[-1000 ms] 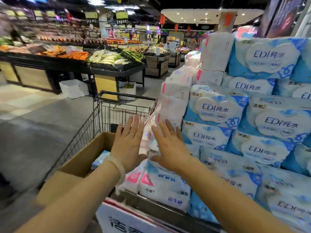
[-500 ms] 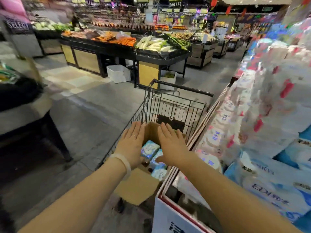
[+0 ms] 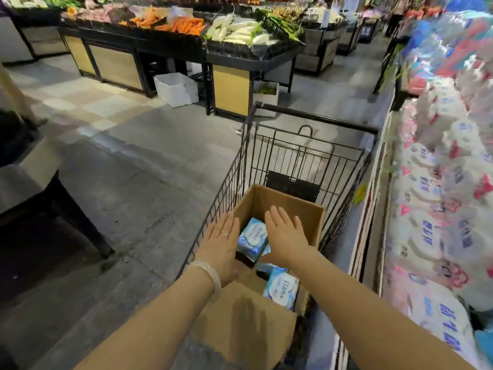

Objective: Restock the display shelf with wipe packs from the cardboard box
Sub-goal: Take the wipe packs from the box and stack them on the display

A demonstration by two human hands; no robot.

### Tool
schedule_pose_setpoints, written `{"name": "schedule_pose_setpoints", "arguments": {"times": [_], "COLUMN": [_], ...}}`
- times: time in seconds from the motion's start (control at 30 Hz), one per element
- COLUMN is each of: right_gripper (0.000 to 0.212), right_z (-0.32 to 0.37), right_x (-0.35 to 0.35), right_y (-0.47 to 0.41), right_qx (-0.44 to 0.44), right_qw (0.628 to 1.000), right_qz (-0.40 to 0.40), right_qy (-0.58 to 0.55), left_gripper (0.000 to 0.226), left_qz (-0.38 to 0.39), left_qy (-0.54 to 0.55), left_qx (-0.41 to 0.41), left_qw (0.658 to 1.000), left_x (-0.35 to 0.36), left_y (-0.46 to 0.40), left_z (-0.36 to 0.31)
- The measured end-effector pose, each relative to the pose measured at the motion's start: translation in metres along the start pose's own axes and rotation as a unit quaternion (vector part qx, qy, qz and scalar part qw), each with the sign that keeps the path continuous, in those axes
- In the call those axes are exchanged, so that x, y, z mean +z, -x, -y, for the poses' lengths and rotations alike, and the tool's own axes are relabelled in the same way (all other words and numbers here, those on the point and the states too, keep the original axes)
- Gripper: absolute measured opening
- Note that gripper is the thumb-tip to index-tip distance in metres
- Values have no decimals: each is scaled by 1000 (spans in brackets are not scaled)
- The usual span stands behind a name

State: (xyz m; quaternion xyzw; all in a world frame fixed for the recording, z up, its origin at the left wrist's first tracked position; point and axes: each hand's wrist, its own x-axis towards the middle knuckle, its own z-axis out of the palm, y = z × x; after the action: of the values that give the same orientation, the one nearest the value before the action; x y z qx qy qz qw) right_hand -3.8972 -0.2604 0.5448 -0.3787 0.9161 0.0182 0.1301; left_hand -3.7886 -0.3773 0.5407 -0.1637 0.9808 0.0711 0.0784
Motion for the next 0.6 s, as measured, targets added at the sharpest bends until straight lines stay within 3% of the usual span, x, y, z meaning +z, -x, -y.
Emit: {"name": "schedule_pose_setpoints", "arguments": {"times": [0.2, 0.33, 0.6], "right_gripper": [96, 76, 81], "right_z": [-10, -15, -29], "right_x": [48, 98, 173], "right_y": [-103, -152, -197], "right_qx": [65, 123, 252], "right_qw": [995, 981, 918], "right_qz": [52, 86, 153], "right_qy": [-50, -122, -266], "left_gripper": [94, 84, 77], "left_qz": [46, 105, 213], "left_qy": [-27, -34, -82], "left_qx": [26, 73, 181], "left_qw": [998, 991, 957], "left_x": [27, 47, 107], "left_y": [-95, -163, -287], "left_z": [39, 56, 51]}}
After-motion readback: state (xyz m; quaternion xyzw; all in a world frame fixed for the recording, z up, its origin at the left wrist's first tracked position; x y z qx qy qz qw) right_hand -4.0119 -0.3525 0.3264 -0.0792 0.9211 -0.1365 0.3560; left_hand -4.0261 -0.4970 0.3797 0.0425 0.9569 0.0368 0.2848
